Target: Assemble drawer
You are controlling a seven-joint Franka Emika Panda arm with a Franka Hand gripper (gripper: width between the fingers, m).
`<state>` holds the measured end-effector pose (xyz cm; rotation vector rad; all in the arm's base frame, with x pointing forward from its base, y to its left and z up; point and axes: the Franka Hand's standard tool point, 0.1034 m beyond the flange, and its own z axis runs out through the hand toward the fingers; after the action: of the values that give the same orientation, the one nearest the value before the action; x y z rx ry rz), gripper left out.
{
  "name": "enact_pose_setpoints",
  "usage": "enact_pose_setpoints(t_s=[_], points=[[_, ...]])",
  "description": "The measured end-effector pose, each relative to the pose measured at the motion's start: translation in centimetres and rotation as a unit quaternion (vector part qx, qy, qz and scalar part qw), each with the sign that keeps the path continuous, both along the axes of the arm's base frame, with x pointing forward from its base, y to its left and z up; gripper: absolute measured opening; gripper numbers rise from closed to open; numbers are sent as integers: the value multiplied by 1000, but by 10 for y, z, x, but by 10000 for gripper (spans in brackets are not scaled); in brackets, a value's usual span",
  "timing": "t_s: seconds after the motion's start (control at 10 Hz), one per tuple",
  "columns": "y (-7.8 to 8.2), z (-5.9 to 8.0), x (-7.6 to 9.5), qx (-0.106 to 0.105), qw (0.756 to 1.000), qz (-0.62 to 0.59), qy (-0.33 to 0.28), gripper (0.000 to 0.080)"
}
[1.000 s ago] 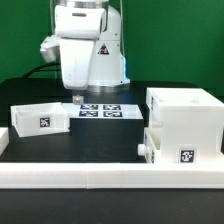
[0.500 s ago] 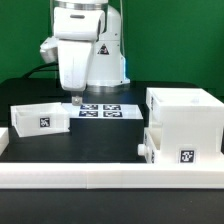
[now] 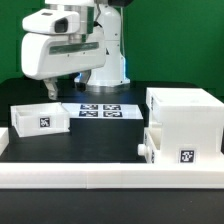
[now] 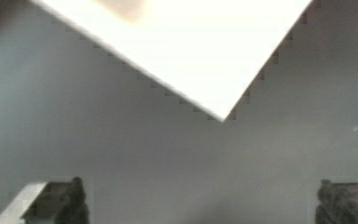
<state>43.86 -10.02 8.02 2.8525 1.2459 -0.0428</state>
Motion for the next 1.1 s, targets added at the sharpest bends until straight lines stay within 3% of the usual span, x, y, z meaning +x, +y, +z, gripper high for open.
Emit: enact_pose_setpoints(t_s=[0.2,0.6,0.9,1.1], points=[[-4,-1,-5,11,997,-80,3,648],[-3,-6,-8,11,983,-181,-3,648],[-21,-26,-44,9,986,-166,-4,648],[-31,-35,-54,8,986,-164,-4,648]])
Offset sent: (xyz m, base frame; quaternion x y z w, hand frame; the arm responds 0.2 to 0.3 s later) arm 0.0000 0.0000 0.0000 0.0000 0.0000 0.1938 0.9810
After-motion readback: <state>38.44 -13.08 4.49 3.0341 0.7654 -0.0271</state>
